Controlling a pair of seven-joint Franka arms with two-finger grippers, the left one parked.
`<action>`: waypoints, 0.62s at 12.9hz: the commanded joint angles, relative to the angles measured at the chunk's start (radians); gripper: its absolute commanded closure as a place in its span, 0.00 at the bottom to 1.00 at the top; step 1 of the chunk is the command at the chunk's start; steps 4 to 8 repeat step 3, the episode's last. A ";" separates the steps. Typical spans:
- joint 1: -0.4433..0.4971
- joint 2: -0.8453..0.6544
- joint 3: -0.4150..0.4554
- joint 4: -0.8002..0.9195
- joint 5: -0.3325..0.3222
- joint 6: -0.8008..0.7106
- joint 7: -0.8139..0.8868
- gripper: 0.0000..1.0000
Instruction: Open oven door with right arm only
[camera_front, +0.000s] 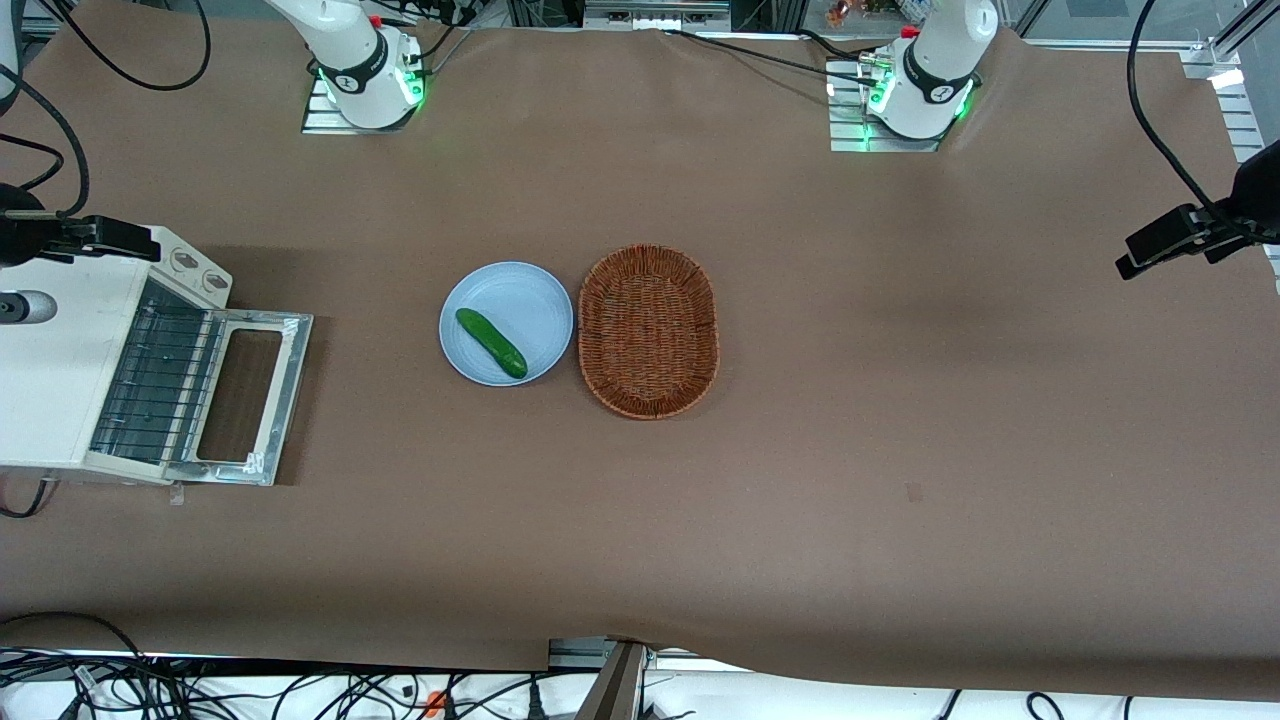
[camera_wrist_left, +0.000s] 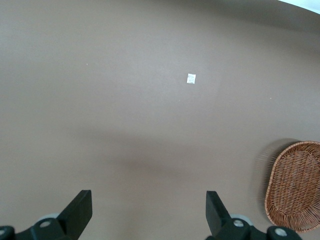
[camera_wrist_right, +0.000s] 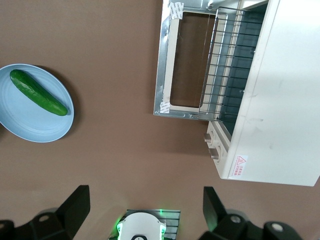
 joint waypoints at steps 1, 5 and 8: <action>-0.004 -0.004 0.004 0.006 0.017 -0.002 0.019 0.00; -0.001 -0.004 0.004 0.007 0.019 -0.002 0.019 0.00; -0.001 -0.004 0.004 0.007 0.019 -0.002 0.019 0.00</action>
